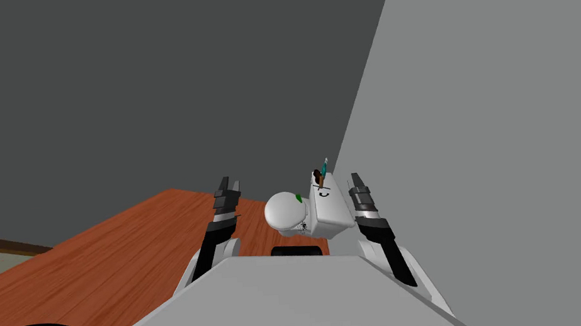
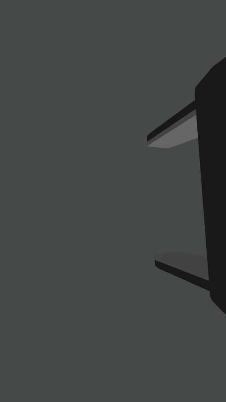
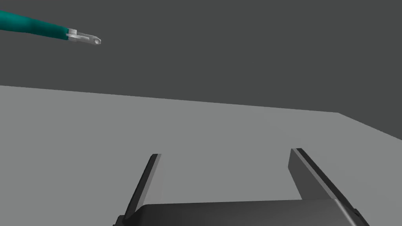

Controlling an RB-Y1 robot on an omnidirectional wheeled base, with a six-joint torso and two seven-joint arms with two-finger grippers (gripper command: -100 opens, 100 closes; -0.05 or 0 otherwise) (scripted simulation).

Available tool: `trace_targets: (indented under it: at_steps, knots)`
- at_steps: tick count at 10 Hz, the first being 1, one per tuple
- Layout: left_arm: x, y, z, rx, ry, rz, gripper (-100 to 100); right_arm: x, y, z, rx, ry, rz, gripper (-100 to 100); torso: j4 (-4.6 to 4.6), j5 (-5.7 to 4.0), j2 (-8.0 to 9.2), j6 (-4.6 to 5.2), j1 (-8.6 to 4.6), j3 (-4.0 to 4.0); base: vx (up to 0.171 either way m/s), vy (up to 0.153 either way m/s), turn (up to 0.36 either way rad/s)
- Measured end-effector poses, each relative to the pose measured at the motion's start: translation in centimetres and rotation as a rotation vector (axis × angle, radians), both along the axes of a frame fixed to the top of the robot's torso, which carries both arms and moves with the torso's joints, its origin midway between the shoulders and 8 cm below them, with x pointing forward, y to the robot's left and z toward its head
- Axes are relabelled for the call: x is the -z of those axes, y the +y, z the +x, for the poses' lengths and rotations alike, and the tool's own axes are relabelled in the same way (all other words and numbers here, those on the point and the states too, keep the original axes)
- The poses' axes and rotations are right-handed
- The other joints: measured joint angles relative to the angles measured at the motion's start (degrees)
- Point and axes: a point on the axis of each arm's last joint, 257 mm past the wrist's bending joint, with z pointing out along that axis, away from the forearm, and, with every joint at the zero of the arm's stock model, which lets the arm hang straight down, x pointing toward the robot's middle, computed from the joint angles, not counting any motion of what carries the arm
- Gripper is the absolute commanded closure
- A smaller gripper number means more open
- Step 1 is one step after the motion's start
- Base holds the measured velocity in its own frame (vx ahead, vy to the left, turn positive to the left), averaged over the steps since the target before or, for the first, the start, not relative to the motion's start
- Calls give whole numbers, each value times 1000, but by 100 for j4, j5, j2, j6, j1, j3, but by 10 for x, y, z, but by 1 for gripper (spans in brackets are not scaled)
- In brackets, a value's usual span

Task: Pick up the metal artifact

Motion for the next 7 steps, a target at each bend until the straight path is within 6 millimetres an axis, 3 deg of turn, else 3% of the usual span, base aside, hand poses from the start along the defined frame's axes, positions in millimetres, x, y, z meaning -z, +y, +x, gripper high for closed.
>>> trace_targets:
  at_steps: [7]
  knots:
    - [0,0,0,0,0,0,0,65,-42,10,71,219,-304,-100,-1,3,-5,1,11,-3,18,60,239]
